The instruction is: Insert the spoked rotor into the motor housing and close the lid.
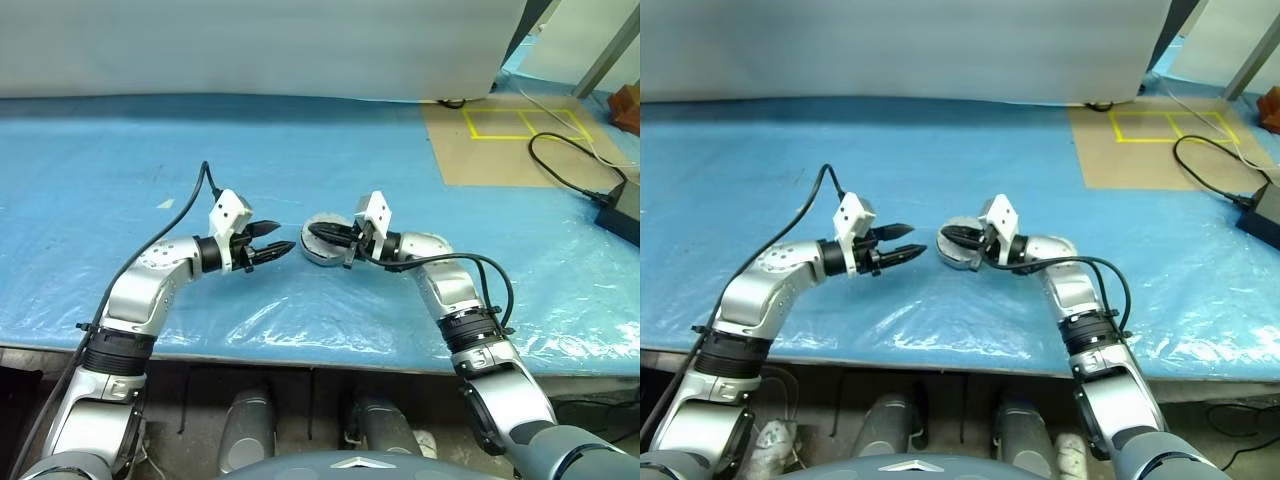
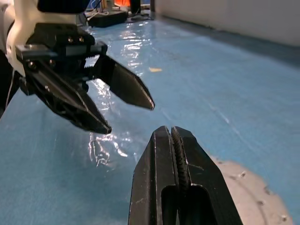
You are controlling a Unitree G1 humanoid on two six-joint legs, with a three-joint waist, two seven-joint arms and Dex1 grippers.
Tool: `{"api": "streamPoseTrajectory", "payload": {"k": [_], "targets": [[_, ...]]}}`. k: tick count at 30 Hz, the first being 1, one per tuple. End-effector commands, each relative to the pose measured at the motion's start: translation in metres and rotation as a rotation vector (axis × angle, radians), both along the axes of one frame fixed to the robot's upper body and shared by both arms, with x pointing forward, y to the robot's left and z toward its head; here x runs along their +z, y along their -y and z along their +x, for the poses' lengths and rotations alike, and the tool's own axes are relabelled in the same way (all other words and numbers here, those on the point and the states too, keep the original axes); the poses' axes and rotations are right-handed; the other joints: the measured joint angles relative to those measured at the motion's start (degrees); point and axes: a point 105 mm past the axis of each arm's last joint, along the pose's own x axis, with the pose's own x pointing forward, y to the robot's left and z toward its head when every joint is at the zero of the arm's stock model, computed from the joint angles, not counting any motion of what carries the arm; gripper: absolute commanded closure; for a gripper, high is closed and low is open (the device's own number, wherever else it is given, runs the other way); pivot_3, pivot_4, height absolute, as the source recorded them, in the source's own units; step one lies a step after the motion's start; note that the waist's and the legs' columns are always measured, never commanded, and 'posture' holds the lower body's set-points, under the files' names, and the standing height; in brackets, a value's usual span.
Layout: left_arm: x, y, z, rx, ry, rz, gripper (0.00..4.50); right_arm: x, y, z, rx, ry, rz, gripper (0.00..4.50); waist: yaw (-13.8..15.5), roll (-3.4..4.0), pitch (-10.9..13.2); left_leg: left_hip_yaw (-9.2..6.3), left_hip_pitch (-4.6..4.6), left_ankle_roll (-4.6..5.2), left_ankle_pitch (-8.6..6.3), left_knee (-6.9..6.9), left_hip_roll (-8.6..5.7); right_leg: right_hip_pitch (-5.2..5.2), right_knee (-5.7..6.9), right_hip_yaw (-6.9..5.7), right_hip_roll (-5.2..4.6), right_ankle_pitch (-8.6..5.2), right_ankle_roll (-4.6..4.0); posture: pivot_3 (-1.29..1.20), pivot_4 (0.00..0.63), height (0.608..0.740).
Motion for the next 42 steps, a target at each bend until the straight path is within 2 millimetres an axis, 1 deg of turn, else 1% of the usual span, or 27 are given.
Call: {"api": "streamPoseTrajectory", "payload": {"k": [1, 5, 6, 10, 12, 13, 15, 19, 21, 25, 31, 35, 42], "targets": [[0.01, 0.004, 0.0, -0.016, 0.048, -0.003, 1.56, 0.032, 0.008, 0.002, -0.014, 0.099, 0.048, 3.83, 0.0, 0.0, 0.0, 0.0, -0.01, 0.0, 0.0, 0.0, 0.0, -0.01, 0.0, 0.0, 0.0, 0.0, 0.0, 0.0, 0.15, 0.74], [0.009, 0.004, 0.001, -0.016, 0.048, -0.003, 1.56, 0.039, 0.016, 0.007, -0.04, 0.136, 0.028, 2.58, -0.03, 0.0, 0.0, 0.0, -0.01, 0.0, 0.0, 0.0, 0.0, -0.01, 0.0, 0.0, 0.0, 0.0, 0.0, 0.0, 0.15, 0.74], [0.01, 0.004, 0.001, -0.015, 0.048, -0.003, 1.56, 0.04, 0.018, 0.009, -0.045, 0.141, 0.021, 2.2, -0.04, 0.0, 0.0, 0.0, 0.0, 0.0, 0.0, 0.0, 0.0, -0.01, 0.0, 0.0, 0.0, 0.0, 0.0, 0.0, 0.15, 0.74], [0.009, 0.004, 0.001, -0.013, 0.049, -0.004, 1.56, 0.039, 0.021, 0.007, -0.022, 0.136, 0.015, 0.91, -0.03, 0.0, 0.0, 0.0, -0.01, 0.0, 0.0, -0.01, 0.0, -0.01, -0.01, 0.0, 0.0, 0.0, 0.0, 0.0, 0.15, 0.74], [0.009, 0.004, 0.0, -0.01, 0.049, -0.005, 1.56, 0.033, 0.02, 0.005, 0.0, 0.115, 0.0, 0.24, -0.02, 0.0, 0.0, 0.0, -0.04, 0.0, 0.0, -0.01, 0.0, -0.04, -0.01, 0.0, 0.0, 0.0, 0.0, 0.0, 0.15, 0.74], [0.009, 0.004, 0.001, -0.009, 0.049, -0.006, 1.56, 0.031, 0.019, 0.004, 0.007, 0.1, -0.005, 0.01, -0.03, 0.0, 0.0, 0.0, -0.06, 0.0, 0.0, -0.01, 0.0, -0.06, -0.01, 0.0, 0.0, 0.0, 0.0, 0.0, 0.15, 0.74], [0.008, 0.003, 0.0, -0.007, 0.049, -0.005, 1.56, 0.023, 0.016, 0.002, 0.026, 0.081, -0.035, 0.01, -0.02, 0.0, 0.0, 0.0, -0.07, 0.0, 0.0, -0.01, 0.0, -0.06, -0.01, 0.0, 0.0, 0.0, 0.0, 0.0, 0.15, 0.74], [0.008, 0.003, 0.0, -0.004, 0.05, -0.006, 1.56, 0.01, 0.016, 0.004, 0.013, 0.067, -0.069, 0.01, -0.01, 0.0, 0.0, 0.0, -0.07, 0.0, 0.0, -0.01, 0.0, -0.07, 0.0, 0.0, 0.0, 0.0, 0.0, 0.0, 0.15, 0.74], [0.008, 0.003, 0.0, -0.001, 0.05, -0.006, 1.56, 0.0, 0.016, 0.005, 0.009, 0.064, -0.105, 0.01, -0.01, 0.0, 0.0, 0.0, -0.08, 0.01, 0.0, -0.01, -0.01, -0.07, 0.0, 0.0, 0.0, 0.0, 0.0, 0.0, 0.15, 0.74], [0.008, 0.003, 0.0, 0.0, 0.051, -0.006, 1.56, -0.015, 0.02, 0.013, -0.032, 0.085, -0.163, 0.01, -0.01, 0.0, 0.0, 0.0, -0.08, 0.0, 0.0, 0.0, 0.0, -0.08, 0.0, 0.0, 0.0, 0.0, 0.0, 0.0, 0.15, 0.74], [0.007, 0.0, 0.0, 0.005, 0.05, -0.001, 1.56, -0.021, 0.02, 0.013, -0.015, 0.087, -0.174, 0.01, -0.05, 0.0, 0.0, 0.0, -0.13, 0.01, 0.0, 0.01, 0.0, -0.12, 0.02, 0.0, 0.0, 0.0, 0.0, 0.0, 0.15, 0.74], [0.007, -0.001, 0.0, 0.005, 0.053, 0.01, 1.56, -0.034, 0.016, 0.008, 0.011, 0.096, -0.219, 0.01, -0.05, 0.0, 0.0, 0.0, -0.12, 0.01, 0.0, 0.02, 0.0, -0.12, 0.03, 0.0, 0.0, 0.0, 0.0, 0.0, 0.15, 0.74], [0.007, 0.0, -0.001, 0.005, 0.053, 0.01, 1.56, -0.034, 0.011, 0.007, 0.017, 0.092, -0.205, 0.01, -0.04, 0.0, 0.0, 0.0, -0.11, 0.01, 0.0, 0.08, 0.01, -0.11, 0.09, 0.0, 0.0, 0.0, 0.0, 0.0, 0.15, 0.74]]}}
